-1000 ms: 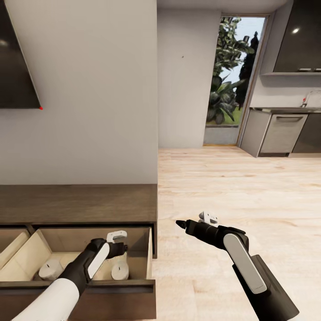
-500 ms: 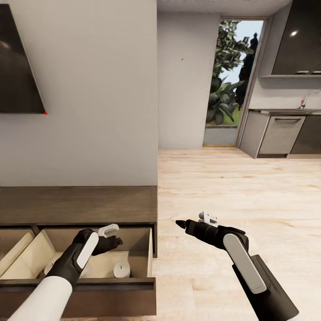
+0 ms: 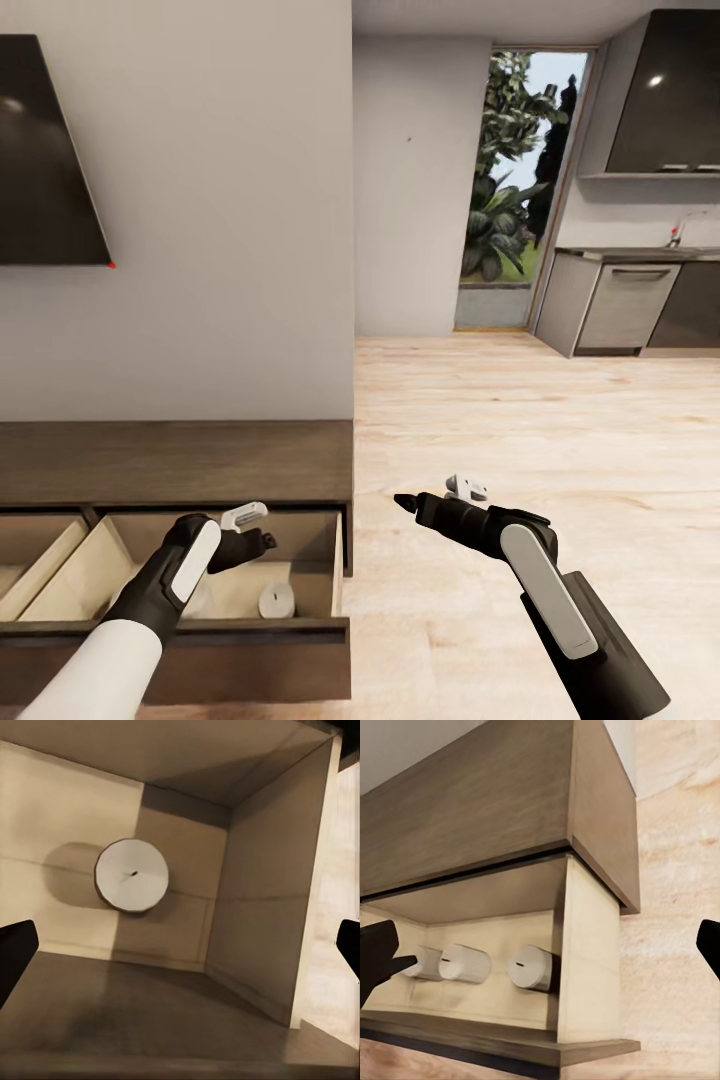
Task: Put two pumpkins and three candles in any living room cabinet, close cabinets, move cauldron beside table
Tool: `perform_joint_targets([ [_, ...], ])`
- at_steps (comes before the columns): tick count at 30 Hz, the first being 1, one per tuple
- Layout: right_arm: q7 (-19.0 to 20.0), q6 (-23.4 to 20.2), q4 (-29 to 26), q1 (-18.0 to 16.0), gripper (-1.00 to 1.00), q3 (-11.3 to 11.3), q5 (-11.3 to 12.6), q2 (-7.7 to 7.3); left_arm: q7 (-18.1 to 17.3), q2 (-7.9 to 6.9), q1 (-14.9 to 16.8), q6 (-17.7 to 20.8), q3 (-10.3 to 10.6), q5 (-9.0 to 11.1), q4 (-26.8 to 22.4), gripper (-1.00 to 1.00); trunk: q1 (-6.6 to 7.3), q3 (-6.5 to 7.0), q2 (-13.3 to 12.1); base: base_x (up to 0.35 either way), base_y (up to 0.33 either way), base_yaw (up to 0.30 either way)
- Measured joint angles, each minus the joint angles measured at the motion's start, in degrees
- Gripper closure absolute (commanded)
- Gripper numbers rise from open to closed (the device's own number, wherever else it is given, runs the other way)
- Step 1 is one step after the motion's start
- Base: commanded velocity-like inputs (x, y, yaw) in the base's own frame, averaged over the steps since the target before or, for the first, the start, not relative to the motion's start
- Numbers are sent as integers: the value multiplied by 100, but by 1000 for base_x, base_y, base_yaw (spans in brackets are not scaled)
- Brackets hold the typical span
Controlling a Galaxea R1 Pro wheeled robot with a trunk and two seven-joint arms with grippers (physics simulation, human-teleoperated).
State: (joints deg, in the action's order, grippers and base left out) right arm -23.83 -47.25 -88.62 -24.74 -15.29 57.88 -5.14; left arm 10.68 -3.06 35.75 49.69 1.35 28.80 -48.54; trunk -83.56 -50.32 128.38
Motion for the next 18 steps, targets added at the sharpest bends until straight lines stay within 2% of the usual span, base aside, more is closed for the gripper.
perform_joint_targets([
  [7,0,1,0,0,-100,-6,0,3,-5,-5,0,2,0,101,0,-100,154,126,-281,-10,0,0],
  [12,0,5,0,0,-100,-1,0,2,-5,-16,0,5,0,107,0,-100,261,215,-482,-256,0,0],
  [18,0,11,2,0,-100,0,0,8,-13,-104,0,7,0,117,0,-100,392,323,-722,-331,0,0],
])
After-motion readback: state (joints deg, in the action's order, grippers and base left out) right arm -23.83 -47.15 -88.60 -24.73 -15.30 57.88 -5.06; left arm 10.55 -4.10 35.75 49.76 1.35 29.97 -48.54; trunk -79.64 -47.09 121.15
